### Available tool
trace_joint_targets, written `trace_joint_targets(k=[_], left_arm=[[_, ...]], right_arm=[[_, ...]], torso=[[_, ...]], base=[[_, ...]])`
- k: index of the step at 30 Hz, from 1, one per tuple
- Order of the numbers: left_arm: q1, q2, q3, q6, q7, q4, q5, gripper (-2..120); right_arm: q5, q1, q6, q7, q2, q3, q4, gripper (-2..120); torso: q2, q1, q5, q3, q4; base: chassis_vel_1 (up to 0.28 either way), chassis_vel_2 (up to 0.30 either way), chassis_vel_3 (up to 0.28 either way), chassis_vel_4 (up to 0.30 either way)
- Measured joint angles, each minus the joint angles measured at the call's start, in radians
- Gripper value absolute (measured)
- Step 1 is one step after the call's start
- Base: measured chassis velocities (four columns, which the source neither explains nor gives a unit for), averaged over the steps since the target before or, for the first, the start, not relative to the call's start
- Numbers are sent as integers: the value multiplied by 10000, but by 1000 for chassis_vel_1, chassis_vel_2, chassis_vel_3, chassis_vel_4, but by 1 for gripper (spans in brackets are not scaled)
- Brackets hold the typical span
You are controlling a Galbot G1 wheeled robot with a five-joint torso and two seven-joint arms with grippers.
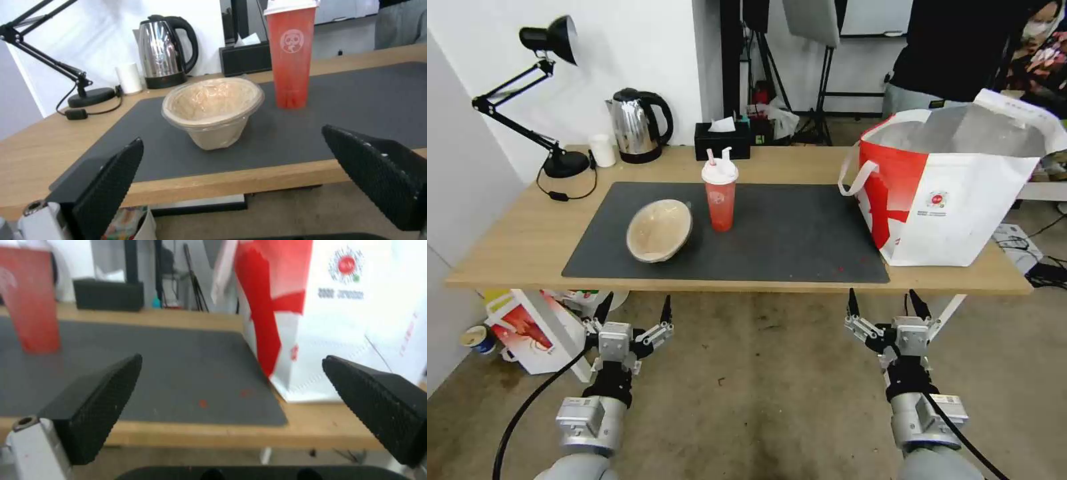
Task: Pick up the trash from the table and place it into the takeout bag.
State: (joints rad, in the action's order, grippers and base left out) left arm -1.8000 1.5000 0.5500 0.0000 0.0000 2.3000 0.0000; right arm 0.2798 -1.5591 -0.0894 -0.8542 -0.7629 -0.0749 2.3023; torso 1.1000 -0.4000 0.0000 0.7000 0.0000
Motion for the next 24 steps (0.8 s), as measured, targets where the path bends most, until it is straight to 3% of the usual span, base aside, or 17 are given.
trace_joint_targets(k=[6, 13, 18, 24], left_arm=[[0, 0, 0, 0, 0, 0, 0, 100], [0, 0, 0, 0, 0, 0, 0, 100], [0, 0, 0, 0, 0, -1, -1, 100], [0, 0, 0, 0, 0, 0, 0, 100]], right_arm=[[455, 549, -73, 537, 159, 23, 247, 100], [2224, 2524, -755, 3463, 567, 236, 220, 100], [2820, 4135, -718, 4845, 696, 627, -103, 100], [3602, 5437, -406, 5506, 803, 1380, -346, 100]], torso=[[0, 0, 0, 0, -2], [0, -1, 0, 0, 0], [0, -1, 0, 0, 0], [0, -3, -1, 1, 0]], base=[[0, 0, 0, 0], [0, 0, 0, 0], [0, 0, 0, 0], [0, 0, 0, 0]])
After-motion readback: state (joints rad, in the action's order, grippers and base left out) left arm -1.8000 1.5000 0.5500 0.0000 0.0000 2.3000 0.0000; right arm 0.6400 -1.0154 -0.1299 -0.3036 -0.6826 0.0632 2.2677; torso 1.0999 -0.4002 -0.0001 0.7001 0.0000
